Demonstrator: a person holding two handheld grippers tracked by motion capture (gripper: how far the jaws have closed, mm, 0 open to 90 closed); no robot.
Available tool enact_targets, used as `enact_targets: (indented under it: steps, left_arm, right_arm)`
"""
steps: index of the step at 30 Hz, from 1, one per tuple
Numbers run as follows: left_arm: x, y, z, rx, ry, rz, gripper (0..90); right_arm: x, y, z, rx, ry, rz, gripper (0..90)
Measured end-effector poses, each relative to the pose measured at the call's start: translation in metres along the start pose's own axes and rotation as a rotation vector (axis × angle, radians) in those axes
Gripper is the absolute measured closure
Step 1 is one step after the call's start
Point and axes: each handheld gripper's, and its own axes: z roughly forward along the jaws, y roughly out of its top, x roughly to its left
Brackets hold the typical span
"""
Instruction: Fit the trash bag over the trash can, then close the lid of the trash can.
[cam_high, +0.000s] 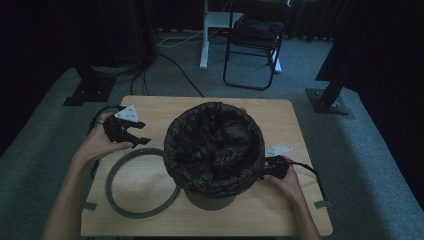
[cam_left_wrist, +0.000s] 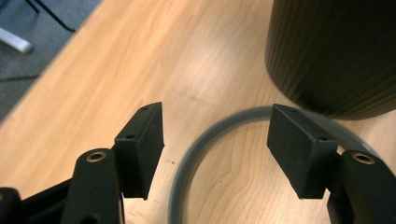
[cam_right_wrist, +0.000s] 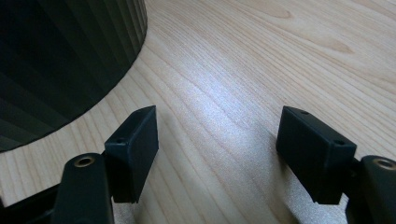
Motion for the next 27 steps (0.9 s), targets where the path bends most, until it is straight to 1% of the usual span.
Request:
enact_targets:
  steps: [4, 8, 11, 14, 20, 23, 27]
  left_arm:
    - [0.004, -0.011, 0.021, 0.049, -0.001, -0.020, 36.8]
    - [0.007, -0.021, 0.039, 0.086, -0.004, -0.038, 36.8]
    - [0.009, -0.027, 0.048, 0.089, -0.005, -0.054, 36.8]
    - [0.009, -0.032, 0.055, 0.109, 0.004, -0.061, 36.9]
    - [0.009, -0.043, 0.072, 0.149, 0.001, -0.075, 35.9]
    - [0.012, -0.051, 0.080, 0.156, 0.008, -0.097, 35.4]
    - [0.017, -0.059, 0.088, 0.166, 0.030, -0.123, 35.5]
  right_arm:
    - [0.000, 0.000, 0.000, 0.000, -0.001, 0.000, 29.0]
    - [0.000, 0.000, 0.000, 0.000, -0.001, 0.000, 29.0]
    - [0.000, 0.000, 0.000, 0.000, -0.001, 0.000, 29.0]
    - [0.000, 0.000, 0.000, 0.000, -0.001, 0.001, 29.1]
    - [0.000, 0.000, 0.000, 0.000, -0.002, 0.001, 29.1]
    - [0.000, 0.000, 0.000, 0.000, -0.001, 0.002, 29.1]
    - [0.000, 0.000, 0.000, 0.000, -0.001, 0.002, 29.1]
